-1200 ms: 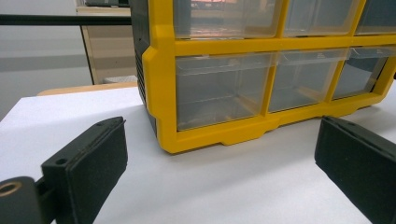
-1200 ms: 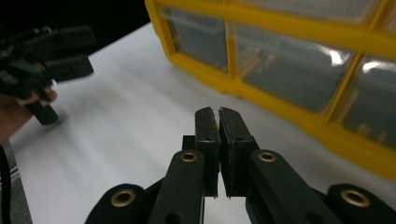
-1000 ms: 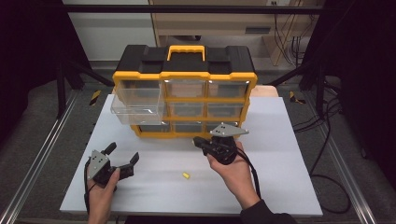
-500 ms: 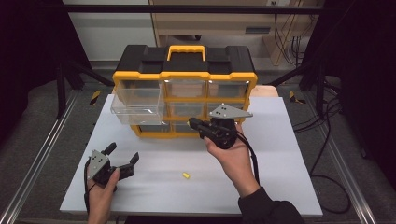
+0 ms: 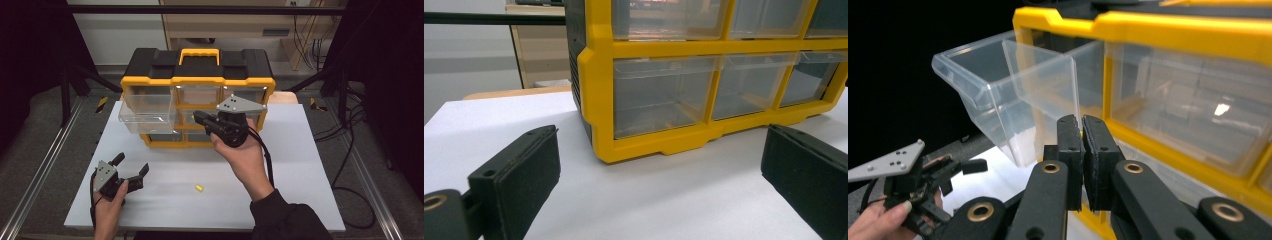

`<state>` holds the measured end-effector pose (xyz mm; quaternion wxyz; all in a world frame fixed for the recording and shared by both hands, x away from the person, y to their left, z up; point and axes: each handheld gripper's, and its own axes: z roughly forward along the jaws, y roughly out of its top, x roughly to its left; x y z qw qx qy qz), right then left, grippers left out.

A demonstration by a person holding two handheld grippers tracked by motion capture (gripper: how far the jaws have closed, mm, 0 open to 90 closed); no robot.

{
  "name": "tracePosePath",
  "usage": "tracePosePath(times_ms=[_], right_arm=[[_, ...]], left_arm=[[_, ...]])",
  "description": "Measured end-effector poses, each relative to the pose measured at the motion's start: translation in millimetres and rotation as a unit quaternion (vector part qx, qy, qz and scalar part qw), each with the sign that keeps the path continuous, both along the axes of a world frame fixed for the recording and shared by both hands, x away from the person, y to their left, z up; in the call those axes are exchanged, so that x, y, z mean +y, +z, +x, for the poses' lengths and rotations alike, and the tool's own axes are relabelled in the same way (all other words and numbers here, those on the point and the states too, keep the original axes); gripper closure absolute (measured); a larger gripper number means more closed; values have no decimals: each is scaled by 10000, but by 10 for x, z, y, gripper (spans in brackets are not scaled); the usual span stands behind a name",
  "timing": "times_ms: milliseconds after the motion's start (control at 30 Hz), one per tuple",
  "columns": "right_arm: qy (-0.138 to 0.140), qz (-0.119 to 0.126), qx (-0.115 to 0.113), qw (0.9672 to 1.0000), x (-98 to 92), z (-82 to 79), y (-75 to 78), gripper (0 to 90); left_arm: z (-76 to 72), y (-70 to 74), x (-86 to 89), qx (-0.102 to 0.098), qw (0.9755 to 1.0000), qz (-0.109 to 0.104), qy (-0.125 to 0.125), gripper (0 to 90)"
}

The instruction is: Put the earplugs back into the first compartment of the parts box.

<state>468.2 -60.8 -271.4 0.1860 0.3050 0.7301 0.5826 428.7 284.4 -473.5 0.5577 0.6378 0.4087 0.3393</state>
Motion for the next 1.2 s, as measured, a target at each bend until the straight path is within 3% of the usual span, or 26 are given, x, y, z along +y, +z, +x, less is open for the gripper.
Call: tracePosePath(times_ms=[500,1067,1200], right_arm=[[70,-86,-289,9995,210,53,293,874],[188,210,-415,9987,351,93,498,871],[230,139,-458,9986,423,90,525,870]], left_arm=[[4,-3,-9,14,10000,6,-25,22],[11,-7,-6,35,10000,-38,-48,22],[10,-7,-9,42,10000,-48,-59,22]])
